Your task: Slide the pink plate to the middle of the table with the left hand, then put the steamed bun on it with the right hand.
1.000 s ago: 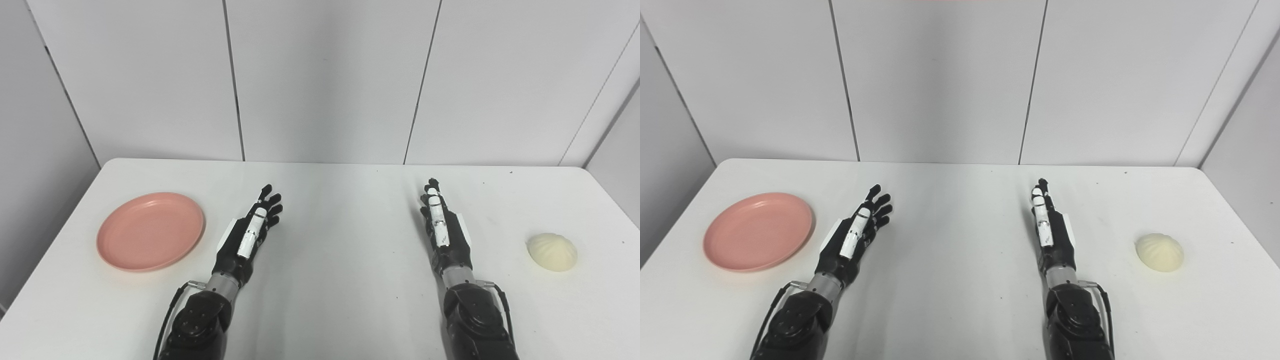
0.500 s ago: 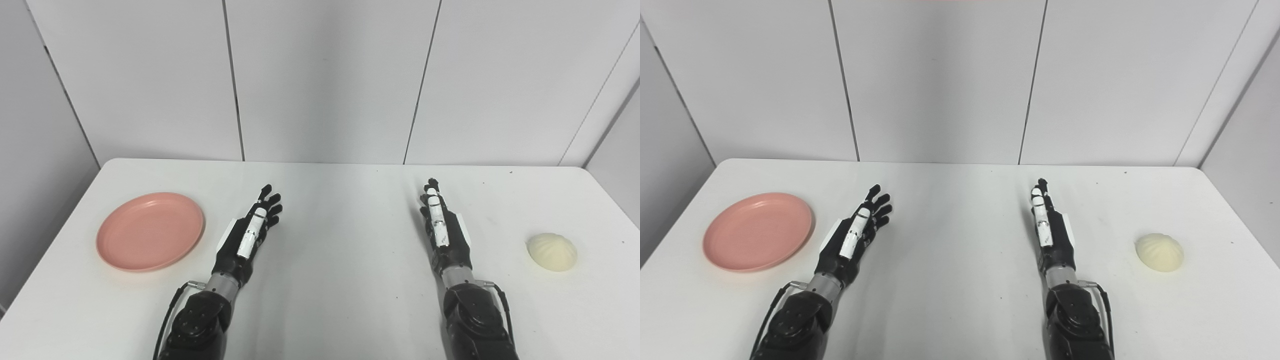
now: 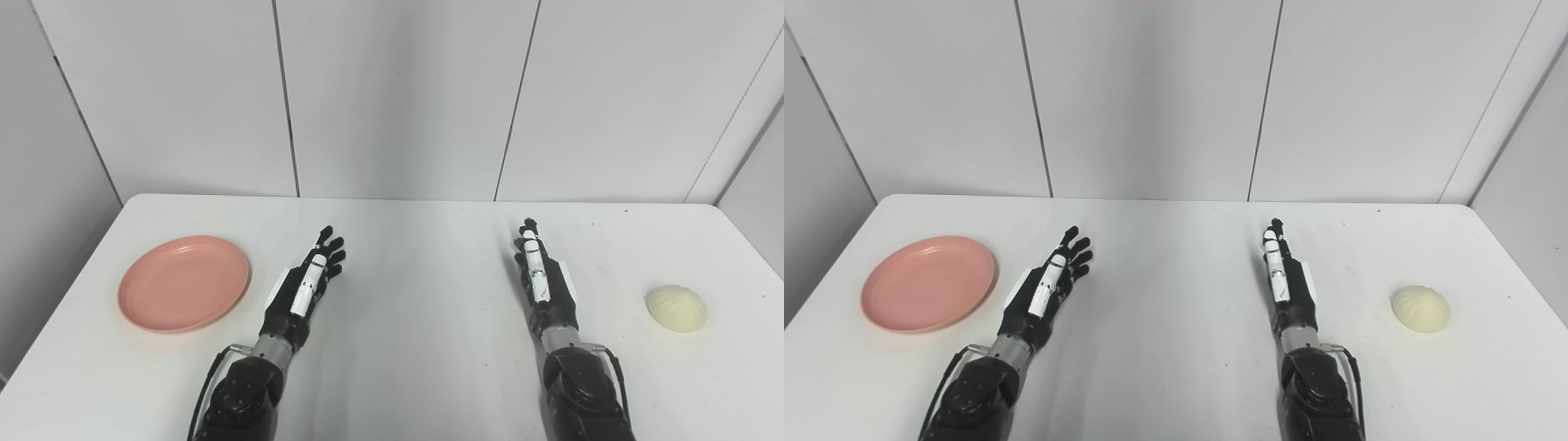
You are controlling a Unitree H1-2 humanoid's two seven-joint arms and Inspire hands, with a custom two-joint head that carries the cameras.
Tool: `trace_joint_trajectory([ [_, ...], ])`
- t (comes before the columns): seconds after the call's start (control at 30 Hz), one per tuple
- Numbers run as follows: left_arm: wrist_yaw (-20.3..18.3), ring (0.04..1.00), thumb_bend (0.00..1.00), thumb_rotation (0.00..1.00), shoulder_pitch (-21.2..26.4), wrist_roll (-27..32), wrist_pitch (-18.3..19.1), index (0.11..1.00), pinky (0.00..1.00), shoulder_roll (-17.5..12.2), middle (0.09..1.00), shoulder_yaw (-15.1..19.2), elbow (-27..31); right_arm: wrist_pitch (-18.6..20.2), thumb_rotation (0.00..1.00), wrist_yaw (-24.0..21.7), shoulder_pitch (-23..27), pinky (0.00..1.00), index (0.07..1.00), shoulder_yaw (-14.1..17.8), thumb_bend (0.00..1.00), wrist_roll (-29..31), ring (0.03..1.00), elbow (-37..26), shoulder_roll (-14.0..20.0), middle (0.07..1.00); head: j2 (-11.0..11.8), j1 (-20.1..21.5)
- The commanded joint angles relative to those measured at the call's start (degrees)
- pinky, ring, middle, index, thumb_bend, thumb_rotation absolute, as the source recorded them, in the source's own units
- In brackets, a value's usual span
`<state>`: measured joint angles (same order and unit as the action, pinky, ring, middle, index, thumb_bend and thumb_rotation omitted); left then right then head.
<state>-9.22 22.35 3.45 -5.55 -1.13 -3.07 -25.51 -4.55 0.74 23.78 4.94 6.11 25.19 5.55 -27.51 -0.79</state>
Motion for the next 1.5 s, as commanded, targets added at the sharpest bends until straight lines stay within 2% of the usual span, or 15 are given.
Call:
trace_joint_trajectory([
  [0.0, 0.0, 0.944, 0.39, 1.00, -3.4, -0.6, 3.5, 0.973, 0.95, -0.1, 0.959, -0.5, -3.8, 1.9, 1.00, -1.0, -3.2, 1.00, 0.990, -0.3, 0.25, 0.2, 0.980, 1.8, -0.7, 0.988, -0.1, -0.1],
  [0.23, -0.2, 0.943, 0.39, 1.00, -3.1, -0.5, 2.7, 0.973, 0.95, -0.1, 0.958, -0.4, -4.9, 1.3, 1.00, -1.0, -3.0, 1.00, 0.993, -0.3, 0.25, 0.1, 0.982, 2.5, -0.5, 0.990, 0.0, -0.6],
  [0.33, -0.1, 0.948, 0.39, 1.00, -2.9, -0.6, 2.3, 0.977, 0.96, 0.1, 0.964, -0.5, -5.5, 1.2, 1.00, -0.9, -3.0, 1.00, 0.989, -0.2, 0.24, 0.1, 0.976, 2.6, -0.3, 0.986, 0.0, -2.2],
  [0.57, 1.1, 0.948, 0.40, 1.00, -1.7, -1.3, 1.5, 0.972, 0.96, 1.9, 0.963, -0.8, -7.9, 3.6, 1.00, -2.1, -3.4, 1.00, 1.000, 0.4, 0.23, 1.6, 0.985, 0.8, 1.2, 0.993, 0.4, -10.8],
  [0.73, 2.6, 0.945, 0.39, 1.00, -0.8, -2.4, 0.8, 0.972, 0.96, 3.1, 0.960, -1.3, -9.4, 3.9, 1.00, -3.4, -3.6, 1.00, 1.000, 0.9, 0.21, 2.9, 0.994, 0.2, 2.3, 0.999, 0.7, -13.6],
  [0.93, 3.6, 0.942, 0.38, 1.00, -0.1, -3.4, -0.7, 0.977, 0.95, 3.6, 0.964, -1.7, -10.9, 3.9, 1.00, -4.1, -3.5, 1.00, 1.000, 1.3, 0.21, 3.6, 1.000, 0.3, 2.7, 1.000, 0.8, -14.2],
  [1.47, 4.1, 0.939, 0.38, 1.00, -0.2, -3.3, -0.8, 0.969, 0.95, 3.6, 0.955, -1.7, -10.0, 4.2, 1.00, -3.9, -3.7, 1.00, 1.000, 0.9, 0.19, 2.8, 0.996, -0.4, 2.8, 1.000, 0.5, -14.1],
])
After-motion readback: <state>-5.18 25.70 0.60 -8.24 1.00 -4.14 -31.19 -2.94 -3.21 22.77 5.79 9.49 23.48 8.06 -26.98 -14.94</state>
